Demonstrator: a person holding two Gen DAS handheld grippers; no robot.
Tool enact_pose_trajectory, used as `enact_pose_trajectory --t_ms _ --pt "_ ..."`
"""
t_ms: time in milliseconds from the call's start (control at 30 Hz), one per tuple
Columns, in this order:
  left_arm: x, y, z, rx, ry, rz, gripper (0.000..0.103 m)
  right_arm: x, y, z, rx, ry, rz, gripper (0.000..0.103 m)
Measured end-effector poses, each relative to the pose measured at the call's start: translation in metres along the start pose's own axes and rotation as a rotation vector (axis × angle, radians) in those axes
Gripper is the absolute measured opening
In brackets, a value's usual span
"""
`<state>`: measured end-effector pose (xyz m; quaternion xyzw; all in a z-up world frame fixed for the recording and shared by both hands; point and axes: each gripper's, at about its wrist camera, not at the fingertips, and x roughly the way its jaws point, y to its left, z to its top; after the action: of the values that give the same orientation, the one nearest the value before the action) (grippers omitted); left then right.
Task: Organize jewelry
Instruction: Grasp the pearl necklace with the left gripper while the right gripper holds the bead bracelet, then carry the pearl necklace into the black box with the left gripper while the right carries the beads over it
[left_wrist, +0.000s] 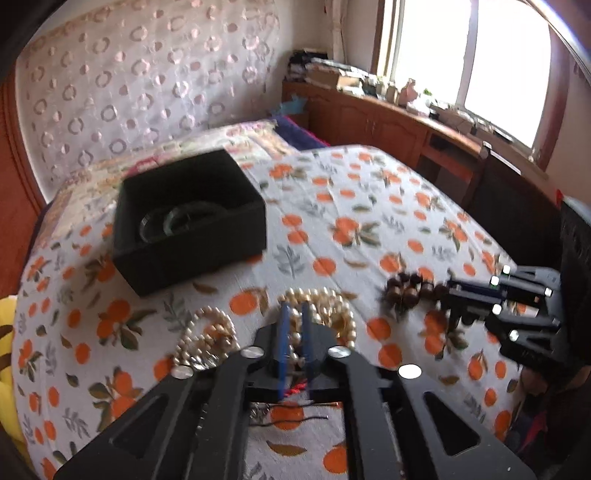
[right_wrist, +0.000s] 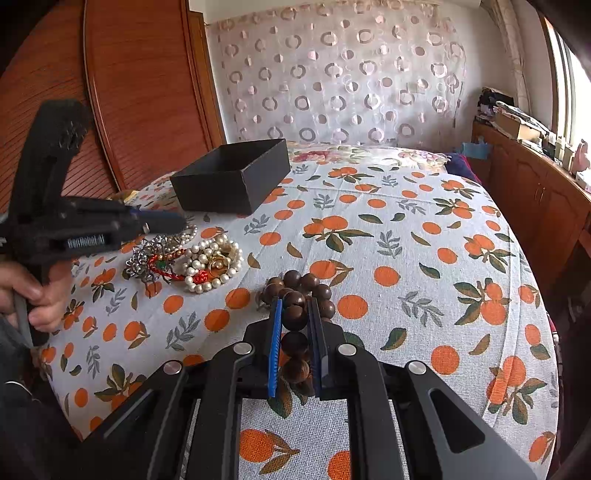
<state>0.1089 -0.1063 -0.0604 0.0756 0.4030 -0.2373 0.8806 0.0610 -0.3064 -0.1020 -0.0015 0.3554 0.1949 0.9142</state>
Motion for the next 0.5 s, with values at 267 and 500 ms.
enact_pose_trajectory --t_ms 267,500 --pt "0.019 -0.003 -0.007 0.031 0.055 0.025 0.022 0.001 -0.001 0.0 0.001 0.003 0.003 0.015" --pt "0.016 0.005 -0.004 0.018 0.031 0.007 0.006 0.001 0.0 0.0 0.0 0.003 0.003 0.015"
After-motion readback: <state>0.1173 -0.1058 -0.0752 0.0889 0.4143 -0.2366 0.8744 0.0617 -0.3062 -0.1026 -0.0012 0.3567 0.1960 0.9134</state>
